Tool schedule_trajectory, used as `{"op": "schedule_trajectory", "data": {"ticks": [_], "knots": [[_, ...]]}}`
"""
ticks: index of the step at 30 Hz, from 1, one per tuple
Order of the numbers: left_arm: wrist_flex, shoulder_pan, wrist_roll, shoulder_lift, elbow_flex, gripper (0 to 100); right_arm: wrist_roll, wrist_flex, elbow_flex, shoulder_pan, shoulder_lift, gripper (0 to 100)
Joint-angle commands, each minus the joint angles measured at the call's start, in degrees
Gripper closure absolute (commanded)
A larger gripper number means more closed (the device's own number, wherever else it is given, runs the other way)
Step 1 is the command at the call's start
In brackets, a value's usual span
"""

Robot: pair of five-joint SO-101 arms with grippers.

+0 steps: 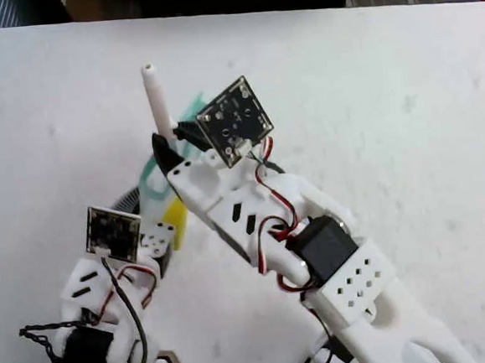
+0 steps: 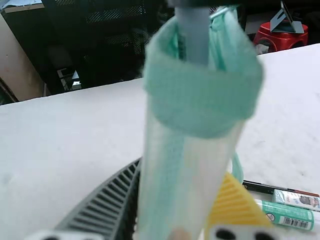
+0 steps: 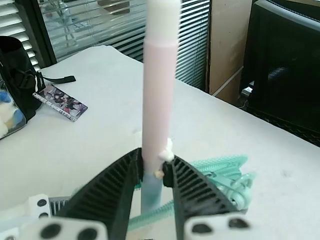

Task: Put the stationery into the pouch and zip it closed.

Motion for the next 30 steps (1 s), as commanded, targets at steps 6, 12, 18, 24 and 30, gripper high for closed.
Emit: {"op": "schedule_trajectory", "data": {"ticks": [6,12,18,24,30], "knots": [[0.0,0.4,0.0,0.04,-0.79,81,0.0,0.31,-0.79,0.48,-1.45,98.1],[0.0,0.4,0.0,0.04,-0.79,81,0.0,0.31,-0.7,0.22,-3.91,97.9],[0.0,0.4,0.0,0.04,-0.79,81,0.0,1.01,-0.35,0.22,-5.41,95.0],[0.0,0.4,0.0,0.04,-0.79,81,0.0,2.33,-0.44,0.22,-5.49,81.0],[0.0,0.4,0.0,0.04,-0.79,81,0.0,2.33,-0.7,0.31,-5.93,80.7]]}}
